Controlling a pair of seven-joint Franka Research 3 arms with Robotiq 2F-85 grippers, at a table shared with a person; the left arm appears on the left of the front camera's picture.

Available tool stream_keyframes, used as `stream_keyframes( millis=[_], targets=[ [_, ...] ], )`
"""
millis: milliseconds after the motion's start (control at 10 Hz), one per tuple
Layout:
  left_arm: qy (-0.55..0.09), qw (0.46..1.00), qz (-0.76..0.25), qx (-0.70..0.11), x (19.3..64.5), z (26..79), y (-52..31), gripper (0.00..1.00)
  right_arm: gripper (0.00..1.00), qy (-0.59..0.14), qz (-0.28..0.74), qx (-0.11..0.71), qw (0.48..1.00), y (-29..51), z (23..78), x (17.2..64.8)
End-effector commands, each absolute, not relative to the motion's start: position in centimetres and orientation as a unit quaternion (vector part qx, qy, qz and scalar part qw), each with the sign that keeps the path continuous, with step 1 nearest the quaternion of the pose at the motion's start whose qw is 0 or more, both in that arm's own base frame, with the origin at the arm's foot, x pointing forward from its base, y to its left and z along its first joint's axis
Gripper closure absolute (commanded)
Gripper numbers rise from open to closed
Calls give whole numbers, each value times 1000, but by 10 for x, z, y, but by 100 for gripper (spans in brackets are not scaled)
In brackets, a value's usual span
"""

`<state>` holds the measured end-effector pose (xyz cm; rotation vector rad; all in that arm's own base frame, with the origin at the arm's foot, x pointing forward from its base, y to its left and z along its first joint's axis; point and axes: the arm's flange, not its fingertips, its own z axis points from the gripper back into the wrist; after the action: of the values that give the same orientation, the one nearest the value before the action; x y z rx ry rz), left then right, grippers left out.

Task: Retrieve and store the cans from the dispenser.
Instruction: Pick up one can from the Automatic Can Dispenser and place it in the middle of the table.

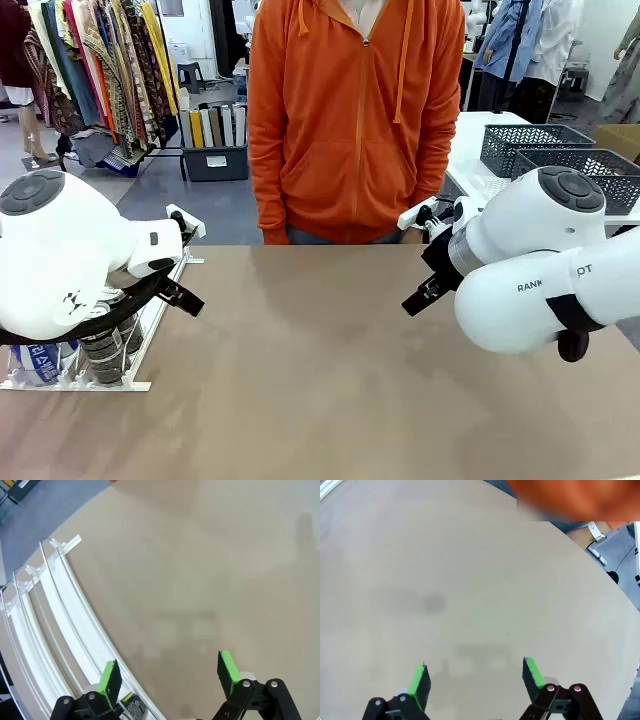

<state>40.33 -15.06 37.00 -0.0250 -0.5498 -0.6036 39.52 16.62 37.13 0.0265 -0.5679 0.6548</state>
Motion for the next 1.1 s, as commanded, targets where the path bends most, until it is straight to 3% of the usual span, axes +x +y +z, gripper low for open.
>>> stream_keyframes(
  millis=[0, 1000],
  targets=[
    [-268, 918, -294, -12, 403, 370, -151, 0, 0, -275, 317, 13, 907, 166, 371, 395],
    [-268, 918, -294, -12, 403, 370, -151, 0, 0, -275, 317, 13, 907, 166, 371, 395]
  ],
)
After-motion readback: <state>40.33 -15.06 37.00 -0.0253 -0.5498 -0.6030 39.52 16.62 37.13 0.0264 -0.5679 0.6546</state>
